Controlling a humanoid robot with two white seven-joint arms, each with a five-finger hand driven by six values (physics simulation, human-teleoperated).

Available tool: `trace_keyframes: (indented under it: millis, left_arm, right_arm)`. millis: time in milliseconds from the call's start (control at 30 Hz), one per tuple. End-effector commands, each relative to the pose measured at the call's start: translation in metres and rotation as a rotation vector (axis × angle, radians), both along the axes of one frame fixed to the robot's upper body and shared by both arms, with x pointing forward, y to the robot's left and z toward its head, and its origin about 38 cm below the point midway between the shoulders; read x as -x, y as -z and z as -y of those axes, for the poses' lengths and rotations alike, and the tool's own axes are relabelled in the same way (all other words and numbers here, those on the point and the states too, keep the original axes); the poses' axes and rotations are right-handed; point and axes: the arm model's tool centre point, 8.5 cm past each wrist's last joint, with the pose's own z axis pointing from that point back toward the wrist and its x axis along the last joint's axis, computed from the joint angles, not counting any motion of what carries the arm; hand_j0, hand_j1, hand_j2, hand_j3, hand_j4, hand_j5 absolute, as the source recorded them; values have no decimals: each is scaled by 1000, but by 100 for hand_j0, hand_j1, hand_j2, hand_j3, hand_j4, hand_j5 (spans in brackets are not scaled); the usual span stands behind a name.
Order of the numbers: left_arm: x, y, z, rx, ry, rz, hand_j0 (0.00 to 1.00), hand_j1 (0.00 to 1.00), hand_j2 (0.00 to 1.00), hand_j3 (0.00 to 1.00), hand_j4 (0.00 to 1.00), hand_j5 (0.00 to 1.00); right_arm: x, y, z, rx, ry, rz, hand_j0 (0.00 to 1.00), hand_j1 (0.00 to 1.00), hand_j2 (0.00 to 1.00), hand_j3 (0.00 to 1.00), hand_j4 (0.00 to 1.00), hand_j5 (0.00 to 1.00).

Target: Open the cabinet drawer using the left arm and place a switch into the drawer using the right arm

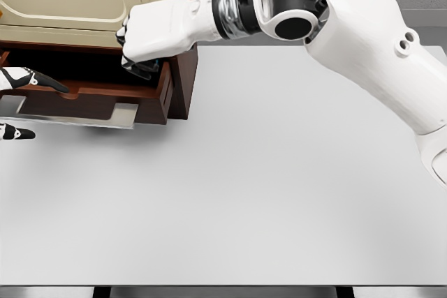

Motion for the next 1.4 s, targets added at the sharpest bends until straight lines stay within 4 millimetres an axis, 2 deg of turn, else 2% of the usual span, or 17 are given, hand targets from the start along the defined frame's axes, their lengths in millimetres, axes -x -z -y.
trace_keyframes:
  millis: [0, 200, 233, 267, 333, 533, 633, 700, 767, 1167, 1267, 1367]
  left_arm:
    - [0, -1, 0, 6, -4, -1, 82, 82, 82, 82, 82, 82]
    - [0, -1, 0, 6, -3, 1, 82, 82, 82, 82, 82, 82]
    - [0, -1, 0, 6, -4, -1, 82, 82, 82, 82, 82, 82]
    - [0, -1, 0, 6, -4, -1, 82, 82, 82, 82, 82, 82]
    - [0, -1, -1, 5, -4, -2, 82, 82, 82, 82, 82, 82]
    - [0, -1, -1, 3, -5, -2, 82, 82, 82, 82, 82, 82]
    - [0, -1, -1, 3, -5, -2, 82, 82, 82, 82, 82, 82]
    - [0, -1, -1, 3, -5, -1, 82, 82, 82, 82, 82, 82]
    - [0, -2, -1, 2, -6, -1, 82, 82, 82, 82, 82, 82]
    - [0, -2, -1, 2, -6, -1, 82, 82, 82, 82, 82, 82]
    - [0, -2, -2, 3, -8, 0, 82, 82, 82, 82, 82, 82]
    - [-1, -4, 0, 7, -5, 9, 85, 85, 85, 85, 85, 85]
  right_arm:
    - [2, -1, -5, -6, -5, -9, 31, 31, 31, 31, 31, 31]
    - [-1, 3, -14, -4, 1, -18, 33, 33, 33, 33, 33, 33]
    - [-1, 3, -14, -4, 1, -18, 36, 36, 36, 36, 36, 36]
    - [-1, 2, -14, -8, 0, -18, 44, 44, 44, 44, 44, 44]
    - [2, 4, -19, -39, -10, -39, 49, 49, 49, 49, 49, 49]
    - [2, 6, -21, -41, -10, -39, 59, 59, 59, 59, 59, 59]
    - [1, 5, -20, -26, -2, -13, 60, 60, 60, 60, 60, 60]
    - [2, 6, -22, -27, -5, -13, 67, 67, 67, 67, 67, 67]
    - [7, 10, -36, -14, -21, 11, 74, 74, 74, 74, 74, 74]
    - [12, 0, -39, -20, -34, 42, 77, 77, 77, 77, 77, 77]
    - [31, -8, -47, -36, -95, 74, 77, 77, 77, 77, 77, 77]
    - [48, -18, -45, -62, -146, 88, 77, 77, 77, 77, 77, 77]
